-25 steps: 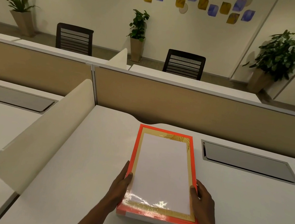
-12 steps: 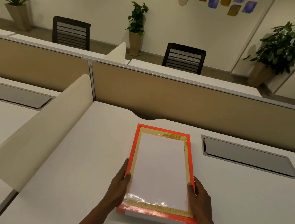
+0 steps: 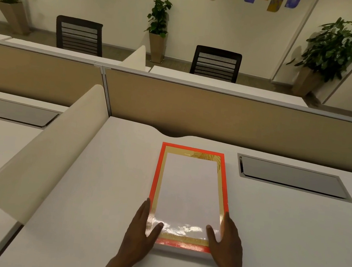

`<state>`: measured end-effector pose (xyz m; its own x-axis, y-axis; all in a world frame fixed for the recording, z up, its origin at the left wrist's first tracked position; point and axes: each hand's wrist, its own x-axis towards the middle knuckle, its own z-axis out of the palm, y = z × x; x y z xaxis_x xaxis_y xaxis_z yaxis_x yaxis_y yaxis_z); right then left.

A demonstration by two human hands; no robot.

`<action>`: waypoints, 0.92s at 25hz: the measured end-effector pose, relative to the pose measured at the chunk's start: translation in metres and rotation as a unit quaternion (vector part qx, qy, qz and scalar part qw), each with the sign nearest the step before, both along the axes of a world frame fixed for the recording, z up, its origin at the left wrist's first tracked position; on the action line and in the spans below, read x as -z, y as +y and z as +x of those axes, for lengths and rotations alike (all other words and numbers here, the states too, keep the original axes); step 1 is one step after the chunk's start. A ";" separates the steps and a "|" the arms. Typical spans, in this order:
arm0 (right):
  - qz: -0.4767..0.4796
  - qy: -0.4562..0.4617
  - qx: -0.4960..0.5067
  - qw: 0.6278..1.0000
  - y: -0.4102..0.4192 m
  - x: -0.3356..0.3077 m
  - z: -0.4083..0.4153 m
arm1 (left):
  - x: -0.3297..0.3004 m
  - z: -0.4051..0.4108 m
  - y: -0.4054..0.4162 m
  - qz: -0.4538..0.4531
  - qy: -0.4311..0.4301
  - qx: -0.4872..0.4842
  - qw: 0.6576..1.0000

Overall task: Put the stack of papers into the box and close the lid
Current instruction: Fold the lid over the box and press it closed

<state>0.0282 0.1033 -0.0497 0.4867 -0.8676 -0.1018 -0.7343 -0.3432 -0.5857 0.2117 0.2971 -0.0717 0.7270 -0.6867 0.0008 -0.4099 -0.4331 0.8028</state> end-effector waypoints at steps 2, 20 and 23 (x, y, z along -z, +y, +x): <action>-0.004 0.001 -0.010 1.000 0.003 -0.002 0.001 | -0.001 0.000 0.000 0.016 -0.021 -0.001 1.000; -0.150 0.104 -0.200 0.963 -0.025 -0.034 0.079 | 0.017 -0.011 0.015 -0.025 -0.039 -0.078 0.996; -0.146 0.152 -0.283 0.936 -0.030 -0.046 0.152 | 0.016 -0.012 0.010 -0.016 -0.032 -0.082 0.996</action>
